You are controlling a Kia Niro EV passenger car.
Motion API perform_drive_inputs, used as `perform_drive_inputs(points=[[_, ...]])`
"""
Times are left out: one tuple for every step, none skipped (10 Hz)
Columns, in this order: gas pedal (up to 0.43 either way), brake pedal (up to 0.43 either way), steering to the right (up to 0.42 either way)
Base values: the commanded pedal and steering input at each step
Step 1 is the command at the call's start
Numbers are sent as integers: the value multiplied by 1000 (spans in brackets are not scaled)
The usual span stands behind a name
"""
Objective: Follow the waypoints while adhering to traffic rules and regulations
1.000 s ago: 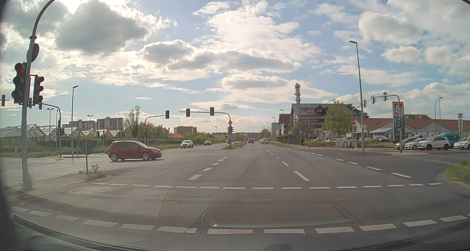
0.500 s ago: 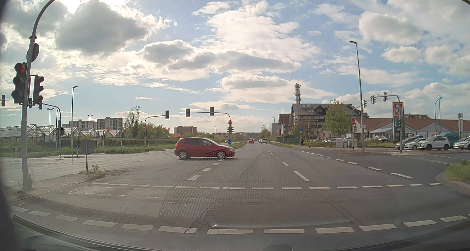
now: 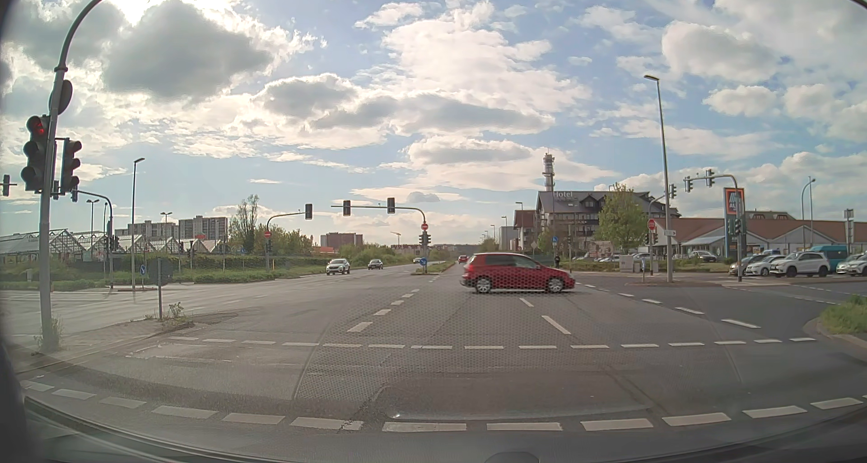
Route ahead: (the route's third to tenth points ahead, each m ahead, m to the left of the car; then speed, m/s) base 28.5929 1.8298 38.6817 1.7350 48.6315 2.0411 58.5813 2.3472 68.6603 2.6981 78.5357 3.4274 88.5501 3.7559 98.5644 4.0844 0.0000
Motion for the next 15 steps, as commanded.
perform_drive_inputs(points=[[0,274,-2],[0,274,-2],[0,274,-2],[0,274,-2],[0,274,-2],[0,274,-2],[0,274,-2],[0,280,-2],[0,274,-2],[0,274,-2],[0,274,-2],[0,274,-2],[0,274,-2],[0,274,-3],[0,274,-2]])
